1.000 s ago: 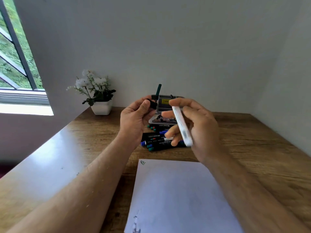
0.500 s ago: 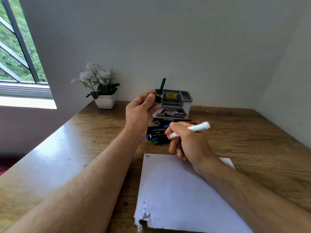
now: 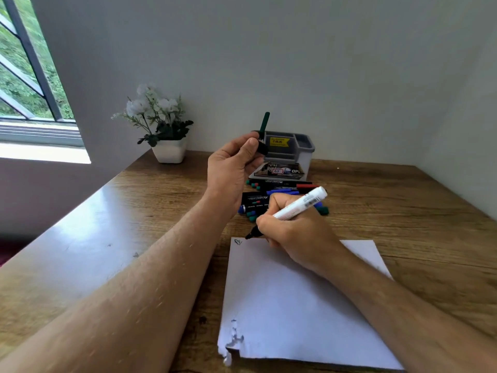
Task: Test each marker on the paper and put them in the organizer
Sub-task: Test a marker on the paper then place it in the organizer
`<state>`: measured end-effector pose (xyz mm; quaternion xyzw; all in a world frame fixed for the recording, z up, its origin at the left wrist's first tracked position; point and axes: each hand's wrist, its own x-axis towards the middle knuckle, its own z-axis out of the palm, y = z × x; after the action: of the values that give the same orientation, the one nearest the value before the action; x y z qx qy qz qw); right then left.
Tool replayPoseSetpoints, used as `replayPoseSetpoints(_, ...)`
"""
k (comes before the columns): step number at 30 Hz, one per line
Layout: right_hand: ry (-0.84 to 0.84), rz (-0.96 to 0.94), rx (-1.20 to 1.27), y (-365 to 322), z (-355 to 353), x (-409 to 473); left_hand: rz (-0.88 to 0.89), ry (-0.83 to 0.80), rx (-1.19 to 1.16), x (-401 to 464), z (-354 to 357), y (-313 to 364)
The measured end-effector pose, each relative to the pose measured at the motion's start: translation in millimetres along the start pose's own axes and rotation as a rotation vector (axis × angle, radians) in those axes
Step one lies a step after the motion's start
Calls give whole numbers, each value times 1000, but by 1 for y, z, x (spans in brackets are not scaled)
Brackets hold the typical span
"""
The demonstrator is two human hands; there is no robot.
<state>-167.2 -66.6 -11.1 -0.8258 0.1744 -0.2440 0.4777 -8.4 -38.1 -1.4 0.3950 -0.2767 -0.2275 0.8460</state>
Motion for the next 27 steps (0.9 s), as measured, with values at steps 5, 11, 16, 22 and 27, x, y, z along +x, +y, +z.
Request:
replayPoseSetpoints(5, -1, -2, -50, 2, 2, 1, -2, 9, 8, 0, 1, -1)
replayPoseSetpoints(11, -27, -13, -123, 3, 4, 2, -16, -6, 19, -1, 3, -4)
replayPoseSetpoints(16, -32, -14, -108, 1, 3, 2, -8, -16, 22, 0, 3, -6)
replayPoseSetpoints(22, -9, -41, -103, 1, 2, 0, -10, -21, 18, 0, 4, -8)
replayPoseSetpoints(27, 11, -59, -145, 1, 3, -1, -13, -27, 10, 1, 2, -8)
